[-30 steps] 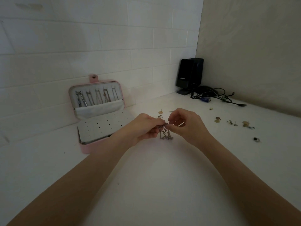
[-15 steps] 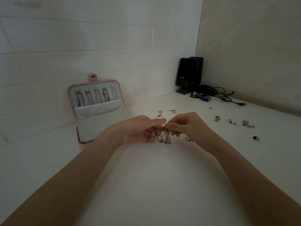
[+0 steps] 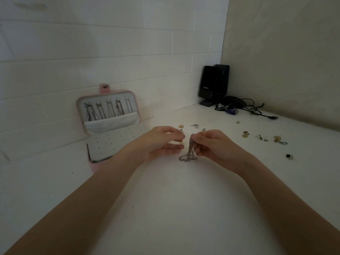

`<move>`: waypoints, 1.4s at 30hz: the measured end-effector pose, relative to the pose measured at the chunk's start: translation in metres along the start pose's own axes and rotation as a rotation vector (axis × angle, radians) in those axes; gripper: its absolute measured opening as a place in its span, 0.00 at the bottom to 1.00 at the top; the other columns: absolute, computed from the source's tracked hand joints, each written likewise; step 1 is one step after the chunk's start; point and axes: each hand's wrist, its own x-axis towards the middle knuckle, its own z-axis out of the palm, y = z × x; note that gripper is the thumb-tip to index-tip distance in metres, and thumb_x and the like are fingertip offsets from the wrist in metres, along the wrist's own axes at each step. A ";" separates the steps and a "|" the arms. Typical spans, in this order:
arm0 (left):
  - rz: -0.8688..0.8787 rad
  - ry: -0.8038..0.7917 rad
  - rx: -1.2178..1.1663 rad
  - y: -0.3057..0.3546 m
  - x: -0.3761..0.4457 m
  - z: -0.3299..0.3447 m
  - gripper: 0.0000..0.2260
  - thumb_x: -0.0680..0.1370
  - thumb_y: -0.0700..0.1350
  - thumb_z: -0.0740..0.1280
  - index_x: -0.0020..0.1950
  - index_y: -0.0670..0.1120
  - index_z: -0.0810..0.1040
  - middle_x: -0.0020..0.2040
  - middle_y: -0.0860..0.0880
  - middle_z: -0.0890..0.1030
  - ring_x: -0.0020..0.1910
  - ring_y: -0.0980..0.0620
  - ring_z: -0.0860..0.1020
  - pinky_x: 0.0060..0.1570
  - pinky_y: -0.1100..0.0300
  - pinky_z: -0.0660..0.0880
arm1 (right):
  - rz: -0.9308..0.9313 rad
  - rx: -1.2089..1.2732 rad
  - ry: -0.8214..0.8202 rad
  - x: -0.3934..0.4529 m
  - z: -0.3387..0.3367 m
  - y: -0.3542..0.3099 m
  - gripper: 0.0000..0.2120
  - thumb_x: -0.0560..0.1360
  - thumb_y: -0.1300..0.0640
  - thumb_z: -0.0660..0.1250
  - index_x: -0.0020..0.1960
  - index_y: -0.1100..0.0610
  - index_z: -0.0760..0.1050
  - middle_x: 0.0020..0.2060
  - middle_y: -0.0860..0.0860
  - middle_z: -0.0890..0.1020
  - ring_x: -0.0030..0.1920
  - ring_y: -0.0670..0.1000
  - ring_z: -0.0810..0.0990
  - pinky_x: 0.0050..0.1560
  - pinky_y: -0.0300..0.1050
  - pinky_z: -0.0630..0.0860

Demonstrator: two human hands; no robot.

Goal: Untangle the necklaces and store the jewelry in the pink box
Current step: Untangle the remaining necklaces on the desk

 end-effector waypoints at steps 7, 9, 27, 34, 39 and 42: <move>0.037 -0.065 0.200 0.003 -0.006 0.005 0.02 0.74 0.40 0.70 0.44 0.42 0.80 0.40 0.47 0.83 0.38 0.55 0.82 0.39 0.65 0.79 | 0.045 0.128 0.012 0.001 -0.001 -0.002 0.12 0.78 0.60 0.61 0.38 0.62 0.75 0.29 0.51 0.77 0.31 0.45 0.73 0.40 0.39 0.72; 0.062 -0.070 0.232 0.002 -0.006 0.009 0.02 0.73 0.40 0.71 0.44 0.42 0.80 0.41 0.47 0.83 0.39 0.55 0.82 0.41 0.65 0.79 | 0.042 0.125 0.006 0.001 -0.001 -0.002 0.12 0.78 0.60 0.61 0.38 0.62 0.75 0.29 0.51 0.77 0.31 0.45 0.73 0.39 0.38 0.73; 0.090 -0.025 -0.009 -0.002 -0.002 0.007 0.02 0.74 0.38 0.69 0.43 0.43 0.81 0.37 0.49 0.81 0.35 0.59 0.80 0.38 0.69 0.77 | 0.054 0.156 0.065 0.002 0.001 -0.001 0.09 0.77 0.60 0.63 0.40 0.62 0.74 0.31 0.51 0.75 0.30 0.45 0.71 0.35 0.37 0.72; 0.014 -0.046 -0.199 0.002 -0.003 0.007 0.05 0.73 0.35 0.69 0.43 0.44 0.78 0.36 0.49 0.81 0.33 0.57 0.80 0.36 0.67 0.77 | 0.057 0.175 0.034 0.002 0.001 -0.002 0.09 0.78 0.60 0.61 0.41 0.61 0.75 0.31 0.50 0.76 0.30 0.45 0.72 0.38 0.37 0.72; -0.024 -0.049 -0.211 0.001 -0.003 0.012 0.07 0.74 0.34 0.67 0.38 0.44 0.75 0.36 0.48 0.79 0.32 0.56 0.78 0.34 0.67 0.78 | 0.025 0.094 0.069 0.001 0.004 -0.003 0.08 0.78 0.61 0.62 0.42 0.62 0.76 0.34 0.52 0.78 0.31 0.45 0.75 0.39 0.39 0.72; -0.010 -0.003 -0.163 0.000 -0.002 0.013 0.07 0.74 0.33 0.66 0.38 0.43 0.75 0.35 0.48 0.79 0.33 0.55 0.77 0.35 0.67 0.77 | -0.083 -0.074 0.177 0.002 0.007 -0.004 0.06 0.77 0.63 0.63 0.44 0.62 0.77 0.36 0.52 0.80 0.33 0.45 0.76 0.35 0.35 0.74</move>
